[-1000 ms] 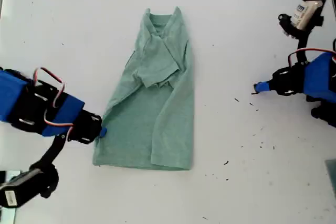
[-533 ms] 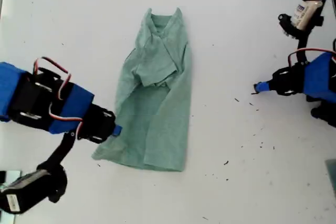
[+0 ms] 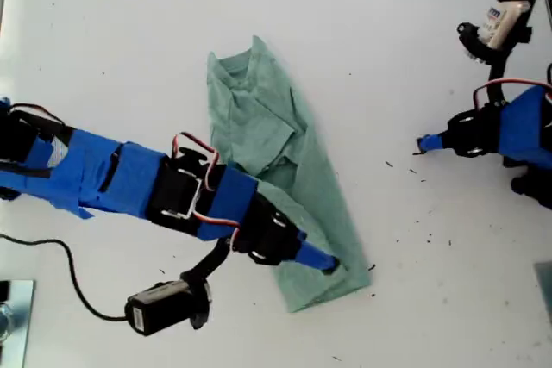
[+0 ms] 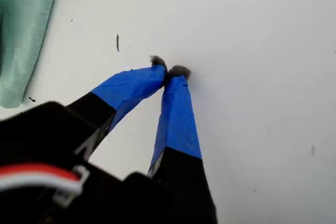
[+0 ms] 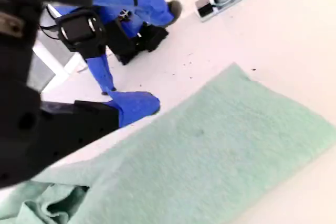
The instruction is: Fold t shirt
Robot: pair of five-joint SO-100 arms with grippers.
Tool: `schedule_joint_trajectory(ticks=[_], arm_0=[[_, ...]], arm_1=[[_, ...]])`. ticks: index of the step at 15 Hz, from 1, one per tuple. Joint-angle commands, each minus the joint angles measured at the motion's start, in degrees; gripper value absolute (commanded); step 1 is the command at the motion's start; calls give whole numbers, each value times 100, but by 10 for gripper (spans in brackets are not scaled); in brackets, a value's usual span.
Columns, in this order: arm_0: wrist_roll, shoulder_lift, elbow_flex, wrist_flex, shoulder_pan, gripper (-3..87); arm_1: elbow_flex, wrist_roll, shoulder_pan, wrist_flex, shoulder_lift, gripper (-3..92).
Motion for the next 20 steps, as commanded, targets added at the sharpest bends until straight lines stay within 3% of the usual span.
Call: schedule_joint_trajectory(ticks=[1, 3, 6, 9, 12, 15, 18, 20], arm_0=[[185, 352, -343, -369, -88, 266], [598, 1292, -53, -352, -62, 265], [105, 3243, 1547, 1099, -563, 138], [-712, 6645, 6249, 747, -1301, -1], [-1494, 9237, 9782, 519, -1556, -1], [-2145, 11268, 11751, 448, -1415, -2], [-2171, 10178, 10433, 712, -1327, -2], [-1986, 7646, 7523, 1046, -747, -2]], arm_1=[[220, 62, -44, -26, 53, 25], [220, 53, -26, -26, 53, 25], [220, 53, -35, -26, 53, 25], [220, 26, -26, -26, 53, 25], [220, 35, -35, -26, 53, 25], [220, 62, -44, -26, 53, 25], [-255, 255, -422, -53, 35, 25], [-2206, 536, -1028, 0, -1415, 25]])
